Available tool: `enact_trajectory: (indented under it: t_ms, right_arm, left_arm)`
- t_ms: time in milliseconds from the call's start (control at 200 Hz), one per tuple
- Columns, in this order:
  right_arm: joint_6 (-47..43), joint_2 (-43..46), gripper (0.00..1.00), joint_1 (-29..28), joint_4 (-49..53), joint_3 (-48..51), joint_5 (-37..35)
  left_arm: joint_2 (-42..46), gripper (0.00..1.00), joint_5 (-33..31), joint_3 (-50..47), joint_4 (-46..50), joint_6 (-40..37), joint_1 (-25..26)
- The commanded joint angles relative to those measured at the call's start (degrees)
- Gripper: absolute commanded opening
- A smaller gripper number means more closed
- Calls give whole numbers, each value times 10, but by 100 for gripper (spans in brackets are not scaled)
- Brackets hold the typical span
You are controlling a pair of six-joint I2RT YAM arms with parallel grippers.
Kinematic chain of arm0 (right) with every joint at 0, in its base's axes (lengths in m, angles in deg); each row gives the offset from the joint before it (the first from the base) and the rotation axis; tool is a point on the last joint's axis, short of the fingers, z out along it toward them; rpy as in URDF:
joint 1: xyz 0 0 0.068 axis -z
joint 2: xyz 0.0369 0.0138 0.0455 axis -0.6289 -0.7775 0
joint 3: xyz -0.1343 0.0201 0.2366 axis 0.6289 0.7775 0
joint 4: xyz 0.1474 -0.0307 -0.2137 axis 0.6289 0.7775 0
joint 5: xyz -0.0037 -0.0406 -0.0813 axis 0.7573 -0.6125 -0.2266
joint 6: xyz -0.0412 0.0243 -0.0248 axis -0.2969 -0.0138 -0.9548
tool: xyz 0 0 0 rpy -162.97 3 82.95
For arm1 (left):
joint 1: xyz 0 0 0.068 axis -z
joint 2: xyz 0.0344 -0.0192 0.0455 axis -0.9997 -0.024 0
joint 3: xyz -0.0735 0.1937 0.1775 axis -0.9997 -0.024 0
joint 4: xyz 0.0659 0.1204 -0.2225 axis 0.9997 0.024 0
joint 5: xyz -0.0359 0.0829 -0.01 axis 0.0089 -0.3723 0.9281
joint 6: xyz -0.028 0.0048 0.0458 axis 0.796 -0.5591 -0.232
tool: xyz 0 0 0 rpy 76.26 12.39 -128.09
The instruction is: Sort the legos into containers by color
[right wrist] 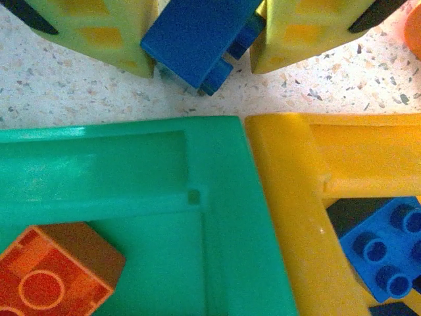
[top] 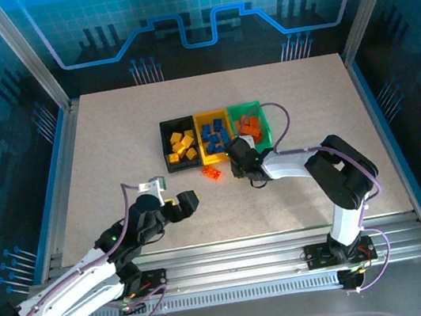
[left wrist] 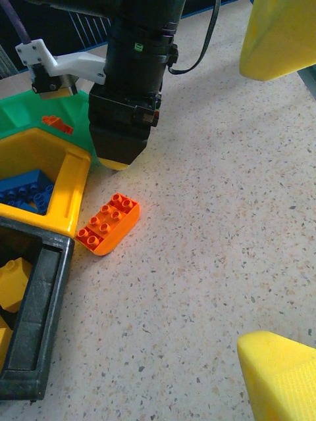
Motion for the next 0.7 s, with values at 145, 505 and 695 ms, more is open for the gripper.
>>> enact_trajectory:
  t_ms: [145,505,695]
  right_arm:
    - [-31,128,32,-35,-2,86,-25]
    - [-113,197,36,-49,93,-45,60]
    - [-106,24,38,-23,146,-223,49]
  left_arm:
    - [-8,99,15,-6,-18,-3,1]
    - [-7,99,8,-10,-21,3,2]
    - [2,99,12,-10,-13,9,1]
